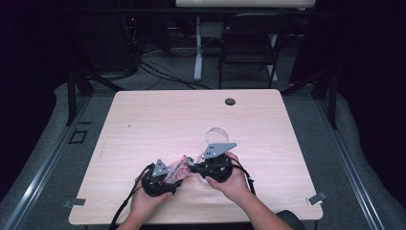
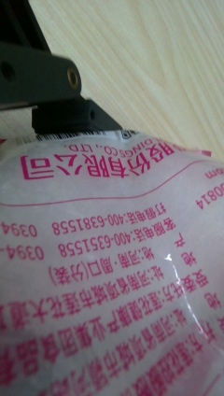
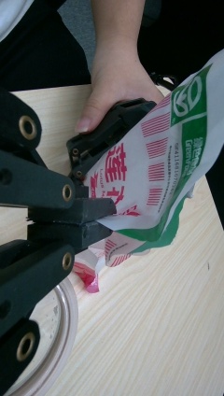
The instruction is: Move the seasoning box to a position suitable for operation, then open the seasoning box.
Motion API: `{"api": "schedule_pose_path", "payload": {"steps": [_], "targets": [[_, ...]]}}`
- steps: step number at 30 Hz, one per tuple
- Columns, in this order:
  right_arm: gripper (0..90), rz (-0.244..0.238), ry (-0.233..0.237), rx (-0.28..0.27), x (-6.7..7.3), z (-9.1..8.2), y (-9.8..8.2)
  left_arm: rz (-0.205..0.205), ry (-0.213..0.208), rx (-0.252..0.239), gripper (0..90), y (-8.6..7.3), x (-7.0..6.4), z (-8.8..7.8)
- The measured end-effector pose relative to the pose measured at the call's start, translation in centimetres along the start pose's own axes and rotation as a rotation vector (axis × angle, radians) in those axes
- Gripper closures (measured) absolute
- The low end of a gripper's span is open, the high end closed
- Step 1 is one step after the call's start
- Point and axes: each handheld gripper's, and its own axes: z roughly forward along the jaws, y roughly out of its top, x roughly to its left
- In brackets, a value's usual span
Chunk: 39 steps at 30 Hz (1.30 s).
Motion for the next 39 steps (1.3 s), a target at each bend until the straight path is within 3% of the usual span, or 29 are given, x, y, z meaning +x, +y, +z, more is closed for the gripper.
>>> {"api": "schedule_pose_path", "payload": {"steps": [11,19,27,39], "targets": [[90.0,0.003,0.004,-0.018,0.1,0.0,0.0,-0.012,0.028,-0.015,46.1,-0.1,0.0,-0.2],[90.0,0.004,0.004,-0.026,0.0,-0.2,0.1,0.024,0.05,-0.024,53.9,0.1,-0.2,-0.5],[89.9,0.005,0.0,-0.038,0.0,-0.6,0.2,0.059,0.058,0.001,57.0,0.7,-0.6,-1.0],[84.4,0.005,0.002,-0.075,0.1,-1.2,0.5,0.093,0.131,-0.026,58.2,1.5,-0.6,-2.5]]}}
